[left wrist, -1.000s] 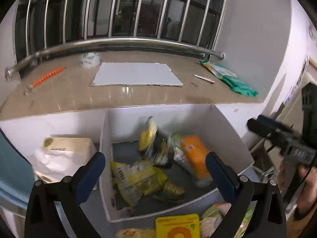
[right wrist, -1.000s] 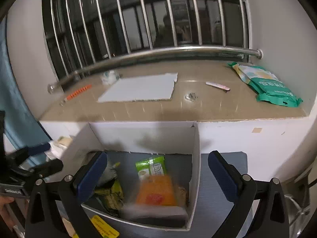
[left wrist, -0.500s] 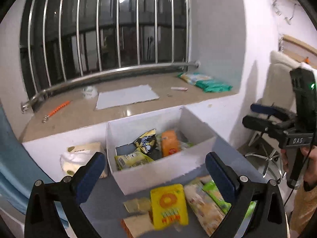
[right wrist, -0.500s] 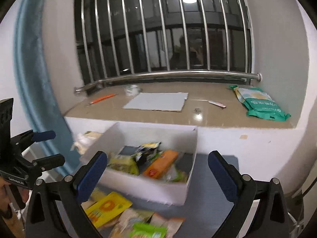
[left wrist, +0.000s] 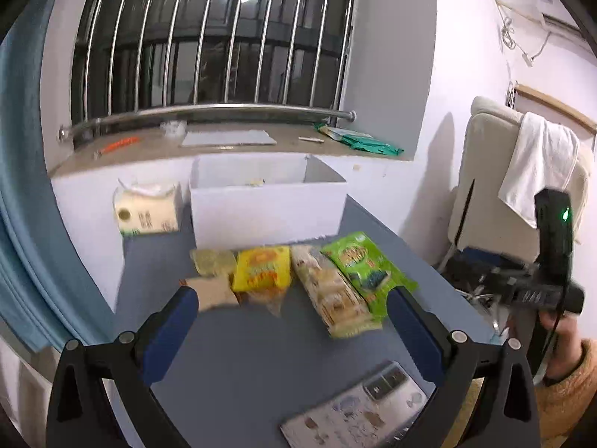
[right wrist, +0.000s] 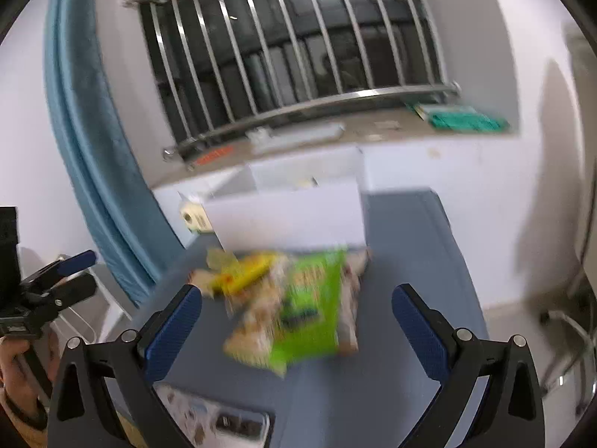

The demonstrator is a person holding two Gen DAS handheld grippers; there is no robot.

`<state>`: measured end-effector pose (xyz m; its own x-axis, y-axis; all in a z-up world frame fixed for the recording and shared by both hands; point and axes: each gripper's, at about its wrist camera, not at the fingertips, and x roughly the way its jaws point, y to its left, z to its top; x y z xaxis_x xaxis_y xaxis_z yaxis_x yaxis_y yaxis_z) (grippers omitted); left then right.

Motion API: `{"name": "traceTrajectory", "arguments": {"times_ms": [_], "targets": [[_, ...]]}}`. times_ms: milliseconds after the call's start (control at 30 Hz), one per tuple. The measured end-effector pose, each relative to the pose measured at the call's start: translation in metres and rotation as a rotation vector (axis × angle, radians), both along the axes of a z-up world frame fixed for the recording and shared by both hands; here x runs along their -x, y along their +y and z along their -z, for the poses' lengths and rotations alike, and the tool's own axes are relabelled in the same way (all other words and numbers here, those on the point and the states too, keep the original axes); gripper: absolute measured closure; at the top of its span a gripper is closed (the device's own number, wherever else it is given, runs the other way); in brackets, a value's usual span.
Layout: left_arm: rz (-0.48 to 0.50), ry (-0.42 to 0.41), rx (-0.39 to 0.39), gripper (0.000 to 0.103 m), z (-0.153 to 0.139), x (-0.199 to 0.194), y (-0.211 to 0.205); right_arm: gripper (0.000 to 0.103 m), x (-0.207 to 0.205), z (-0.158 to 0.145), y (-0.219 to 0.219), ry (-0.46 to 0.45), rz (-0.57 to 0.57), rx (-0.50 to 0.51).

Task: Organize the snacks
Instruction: 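Grasp the green Sweet Hour seaweed pack with the right gripper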

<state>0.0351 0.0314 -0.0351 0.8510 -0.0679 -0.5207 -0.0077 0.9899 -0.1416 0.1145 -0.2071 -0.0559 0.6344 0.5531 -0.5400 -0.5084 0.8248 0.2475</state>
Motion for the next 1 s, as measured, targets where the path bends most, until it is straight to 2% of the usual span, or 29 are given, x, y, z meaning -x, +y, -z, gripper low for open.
{"name": "traceTrajectory", "arguments": {"times_ms": [133, 233, 500, 600, 800, 1000], "targets": [[-0.018, 0.005, -0.021, 0.000, 0.002, 0.003, -0.002, 0.000, 0.009, 0.009, 0.007, 0.005, -0.019, 0.074], [-0.009, -0.002, -0.011, 0.000, 0.001, 0.004, 0.001, 0.000, 0.011, 0.005, 0.019, -0.036, -0.018, 0.118], [-0.032, 0.011, 0.020, 0.000, 0.007, 0.006, 0.011, 0.000, -0.002, 0.015, 0.042, -0.018, 0.006, 0.229], [-0.036, 0.015, 0.021, 0.000, 0.010, 0.007, 0.013, 0.000, -0.014, 0.022, 0.053, -0.003, 0.021, 0.269], [-0.050, 0.027, 0.007, 0.000, 0.017, 0.010, 0.018, 0.000, -0.049, 0.044, 0.091, 0.021, 0.022, 0.422], [-0.067, 0.050, 0.028, 0.000, 0.027, 0.012, 0.028, 0.000, -0.075, 0.058, 0.121, 0.038, 0.038, 0.486]]}}
